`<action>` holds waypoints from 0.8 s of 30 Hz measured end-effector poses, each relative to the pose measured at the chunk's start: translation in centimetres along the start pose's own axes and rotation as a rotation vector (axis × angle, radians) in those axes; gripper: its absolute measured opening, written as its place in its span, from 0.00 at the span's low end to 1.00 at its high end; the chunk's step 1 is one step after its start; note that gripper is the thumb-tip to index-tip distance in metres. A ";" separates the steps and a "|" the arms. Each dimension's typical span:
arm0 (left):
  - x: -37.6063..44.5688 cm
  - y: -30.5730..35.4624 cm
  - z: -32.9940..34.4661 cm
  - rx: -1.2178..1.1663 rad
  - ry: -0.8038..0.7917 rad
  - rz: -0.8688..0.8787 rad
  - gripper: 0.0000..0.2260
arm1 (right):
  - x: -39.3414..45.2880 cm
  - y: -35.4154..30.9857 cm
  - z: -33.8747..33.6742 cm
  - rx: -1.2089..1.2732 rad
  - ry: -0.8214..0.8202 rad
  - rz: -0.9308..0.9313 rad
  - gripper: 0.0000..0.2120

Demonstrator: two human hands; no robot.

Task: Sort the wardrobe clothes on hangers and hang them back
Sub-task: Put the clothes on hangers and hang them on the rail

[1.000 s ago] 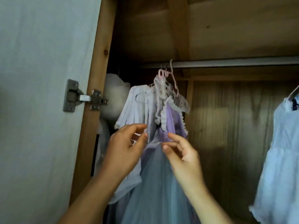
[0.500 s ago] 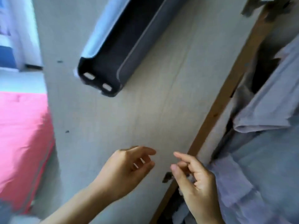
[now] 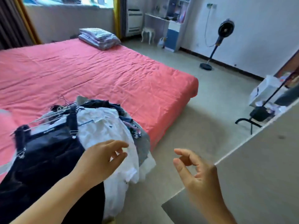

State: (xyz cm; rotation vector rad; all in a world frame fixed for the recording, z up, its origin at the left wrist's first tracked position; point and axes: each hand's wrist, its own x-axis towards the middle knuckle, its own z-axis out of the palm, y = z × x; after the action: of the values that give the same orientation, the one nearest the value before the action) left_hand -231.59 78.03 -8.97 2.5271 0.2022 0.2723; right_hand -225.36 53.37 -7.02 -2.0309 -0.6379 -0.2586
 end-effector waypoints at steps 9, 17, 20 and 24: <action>2.3 -13.8 -5.0 0.124 0.103 -0.254 0.10 | 11.1 -1.0 14.3 0.081 -0.250 -0.128 0.10; 4.3 -20.4 -7.0 0.086 0.154 -0.465 0.12 | 17.6 -0.6 26.2 0.141 -0.474 -0.179 0.13; 4.9 -22.9 -7.2 0.093 0.155 -0.584 0.10 | 19.5 0.0 31.3 0.115 -0.586 -0.196 0.10; 6.8 -26.1 -7.2 0.077 0.183 -0.775 0.11 | 22.9 1.7 38.5 0.109 -0.756 -0.203 0.11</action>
State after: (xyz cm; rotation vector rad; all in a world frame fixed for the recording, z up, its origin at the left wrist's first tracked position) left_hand -228.92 104.62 -16.93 2.2867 1.2356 0.1769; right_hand -208.06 93.03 -18.55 -1.9302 -1.2900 0.4474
